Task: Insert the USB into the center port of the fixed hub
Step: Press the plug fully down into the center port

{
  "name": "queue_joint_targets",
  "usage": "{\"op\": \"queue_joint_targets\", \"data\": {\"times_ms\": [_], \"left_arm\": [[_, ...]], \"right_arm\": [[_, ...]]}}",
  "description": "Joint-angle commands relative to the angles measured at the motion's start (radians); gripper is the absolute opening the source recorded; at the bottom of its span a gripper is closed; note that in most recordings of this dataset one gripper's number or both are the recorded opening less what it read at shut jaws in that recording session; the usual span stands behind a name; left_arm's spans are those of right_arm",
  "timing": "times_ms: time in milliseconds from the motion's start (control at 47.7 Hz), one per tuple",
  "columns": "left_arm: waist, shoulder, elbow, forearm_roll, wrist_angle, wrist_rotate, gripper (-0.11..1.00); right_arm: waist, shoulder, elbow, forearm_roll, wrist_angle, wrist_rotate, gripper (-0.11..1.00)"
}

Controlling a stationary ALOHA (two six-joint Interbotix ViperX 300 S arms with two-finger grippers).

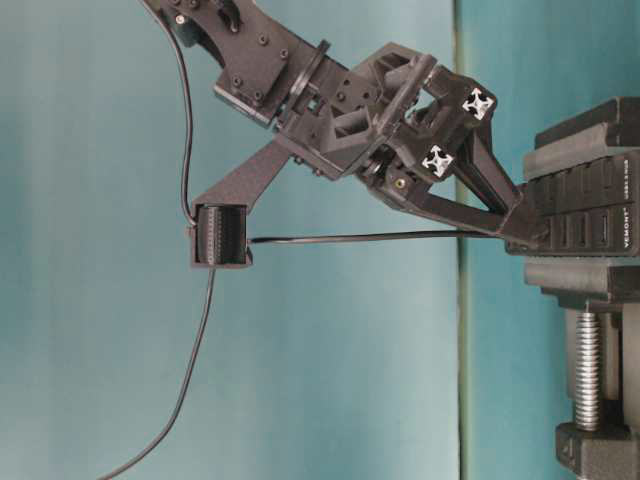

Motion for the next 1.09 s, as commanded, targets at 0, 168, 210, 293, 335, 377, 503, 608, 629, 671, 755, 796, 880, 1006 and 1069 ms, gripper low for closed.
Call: {"op": "queue_joint_targets", "data": {"times_ms": [0, 168, 210, 293, 335, 377, 503, 608, 629, 671, 755, 796, 880, 1006, 1069], "left_arm": [[0.0, 0.005, -0.021, 0.002, -0.005, -0.002, 0.0], [0.0, 0.005, -0.021, 0.002, -0.005, -0.002, 0.0], [0.0, 0.005, -0.023, 0.002, -0.005, -0.002, 0.0], [-0.002, 0.005, -0.023, 0.002, -0.006, -0.002, 0.0], [-0.002, 0.003, -0.023, 0.003, -0.006, -0.002, 0.0], [-0.002, 0.005, -0.023, 0.002, -0.006, -0.002, 0.0], [-0.002, 0.005, -0.023, 0.002, -0.006, -0.002, 0.0], [-0.002, 0.005, -0.023, 0.003, -0.006, -0.002, 0.0], [-0.002, 0.003, -0.023, 0.002, -0.005, -0.002, 0.0], [-0.002, 0.003, -0.023, 0.002, -0.006, -0.002, 0.0], [-0.002, 0.005, -0.023, 0.003, -0.005, -0.002, 0.0], [-0.002, 0.003, -0.023, 0.003, -0.006, -0.002, 0.0], [-0.002, 0.003, -0.023, 0.002, -0.006, -0.002, 0.0], [-0.002, 0.005, -0.021, 0.002, -0.006, -0.002, 0.0], [-0.002, 0.003, -0.021, 0.002, -0.008, -0.002, 0.0]], "right_arm": [[0.025, 0.006, 0.0, 0.003, 0.003, 0.008, 0.13], [0.025, 0.002, -0.005, 0.003, 0.003, 0.006, 0.29], [0.025, 0.002, -0.006, 0.003, 0.002, 0.006, 0.36], [0.025, -0.002, -0.006, 0.003, 0.003, 0.006, 0.47], [0.025, -0.003, -0.008, 0.005, 0.002, 0.006, 0.52], [0.025, -0.005, -0.008, 0.003, 0.002, 0.006, 0.55], [0.025, -0.014, -0.012, 0.0, 0.003, 0.006, 0.6], [0.02, -0.021, -0.014, 0.0, 0.002, 0.005, 0.6], [0.018, -0.023, -0.014, -0.002, 0.002, 0.005, 0.6], [0.017, -0.026, -0.014, -0.002, 0.002, 0.005, 0.61], [0.014, -0.031, -0.012, -0.002, 0.003, 0.005, 0.61], [0.012, -0.032, -0.014, -0.002, 0.005, 0.005, 0.61], [0.009, -0.035, -0.014, -0.002, 0.008, 0.005, 0.61], [0.009, -0.037, -0.012, -0.003, 0.009, 0.002, 0.61], [0.009, -0.038, -0.012, -0.003, 0.009, 0.002, 0.62]]}}
